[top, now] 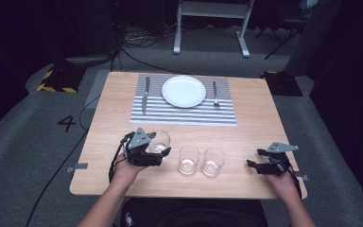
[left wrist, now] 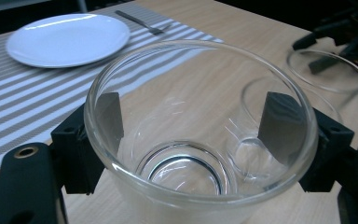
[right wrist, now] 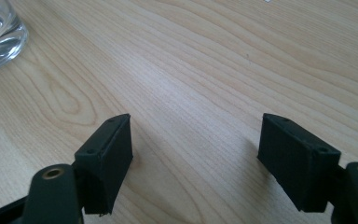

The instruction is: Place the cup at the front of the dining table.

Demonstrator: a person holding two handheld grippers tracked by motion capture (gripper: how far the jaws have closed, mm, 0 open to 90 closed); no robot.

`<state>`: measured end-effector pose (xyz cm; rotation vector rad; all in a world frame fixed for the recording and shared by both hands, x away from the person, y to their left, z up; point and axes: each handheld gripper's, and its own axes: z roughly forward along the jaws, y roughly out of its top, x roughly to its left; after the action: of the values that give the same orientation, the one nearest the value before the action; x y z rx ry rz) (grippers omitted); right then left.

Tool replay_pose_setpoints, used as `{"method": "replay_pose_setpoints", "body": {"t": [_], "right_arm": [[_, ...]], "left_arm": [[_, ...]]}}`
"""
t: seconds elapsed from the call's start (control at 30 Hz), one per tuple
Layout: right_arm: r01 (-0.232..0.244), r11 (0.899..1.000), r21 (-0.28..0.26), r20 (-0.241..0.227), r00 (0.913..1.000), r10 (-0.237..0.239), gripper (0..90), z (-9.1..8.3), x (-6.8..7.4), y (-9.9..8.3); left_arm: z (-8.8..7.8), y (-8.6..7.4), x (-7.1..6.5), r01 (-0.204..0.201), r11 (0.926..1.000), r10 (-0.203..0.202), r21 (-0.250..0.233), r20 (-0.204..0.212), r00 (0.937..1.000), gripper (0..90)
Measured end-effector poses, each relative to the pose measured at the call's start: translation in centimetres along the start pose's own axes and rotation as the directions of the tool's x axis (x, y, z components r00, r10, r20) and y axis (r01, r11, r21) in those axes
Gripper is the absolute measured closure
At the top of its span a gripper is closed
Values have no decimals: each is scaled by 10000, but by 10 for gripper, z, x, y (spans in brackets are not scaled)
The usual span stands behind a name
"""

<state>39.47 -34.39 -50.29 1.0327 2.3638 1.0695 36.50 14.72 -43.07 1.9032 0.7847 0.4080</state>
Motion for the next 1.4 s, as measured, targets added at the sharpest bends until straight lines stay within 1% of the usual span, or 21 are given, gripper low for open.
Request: {"method": "replay_pose_setpoints", "body": {"t": [0.03,0.07,0.17,0.3,0.37,0.4,0.43,0.53,0.6,0.73,0.8,0.87,0.9,1.0,1.03,1.1,1.17,1.2,1.23,1.27,1.4], "right_arm": [[-4,10000,5,15,10000,4,262,0,0,0],[-6,10000,5,19,10000,6,262,0,0,0],[-6,10000,16,40,10000,6,262,0,0,0],[-60,10000,-2,55,10000,60,262,0,0,0],[-80,10000,2,85,9999,80,262,0,0,0],[-96,9999,29,93,9999,96,262,0,0,0],[-95,10000,22,103,9999,95,263,0,0,0],[-105,9999,16,129,9999,105,262,0,0,0],[-95,10000,7,150,9998,95,262,0,0,0],[-119,9999,60,124,9999,118,248,0,0,0],[-98,9999,84,99,9999,97,235,0,0,0],[-88,9999,74,71,9999,87,234,1,0,0],[-76,9999,67,65,9999,76,230,1,0,0],[-43,10000,74,38,10000,43,228,1,0,0],[15,10000,91,21,10000,-15,228,1,0,0],[28,10000,91,0,10000,-28,228,0,1,0],[-106,9999,64,91,9999,106,228,1,2,1],[-106,9999,64,91,9999,106,228,1,2,1],[-108,9999,77,50,9999,107,229,1,2,1],[-34,9999,105,64,10000,33,228,1,2,0],[-57,9999,96,58,10000,57,228,1,2,1]], "left_arm": [[-1,4,2,84,10000,-84,-7,-229,9997,194],[-2,8,4,347,9994,-349,-62,-398,9986,194],[-3,17,10,319,9995,-322,-49,-696,9971,194],[-5,28,14,169,9999,-169,-1,-808,9966,194],[-5,34,16,247,9997,-247,-17,-787,9966,194],[-5,37,17,319,9995,-313,74,-714,9970,195],[-5,41,19,306,9994,-292,162,-824,9962,194],[-5,49,21,292,9990,-265,331,-801,9964,194],[-4,58,22,342,9992,-318,194,-1133,9931,194],[-6,68,24,340,9994,-329,71,-1261,9915,195],[-5,77,25,233,9997,-240,-67,-1461,9890,195],[-5,81,24,200,9998,-190,51,-1521,9882,194],[-5,87,24,111,9999,-103,41,-1703,9853,194],[-4,92,24,47,10000,-44,12,-1846,9828,194],[-3,96,26,-5,10000,16,52,-2069,9784,194],[-1,100,26,136,9999,-128,21,-2164,9762,194],[1,105,31,538,9985,-552,-124,-2223,9734,194],[1,105,31,538,9985,-552,-124,-2223,9734,194],[4,108,34,940,9948,-1001,-385,-2161,9712,194],[4,110,35,1100,9933,-1149,-344,-2149,9699,194],[8,116,40,1182,9923,-1238,-382,-2223,9671,194]]}}
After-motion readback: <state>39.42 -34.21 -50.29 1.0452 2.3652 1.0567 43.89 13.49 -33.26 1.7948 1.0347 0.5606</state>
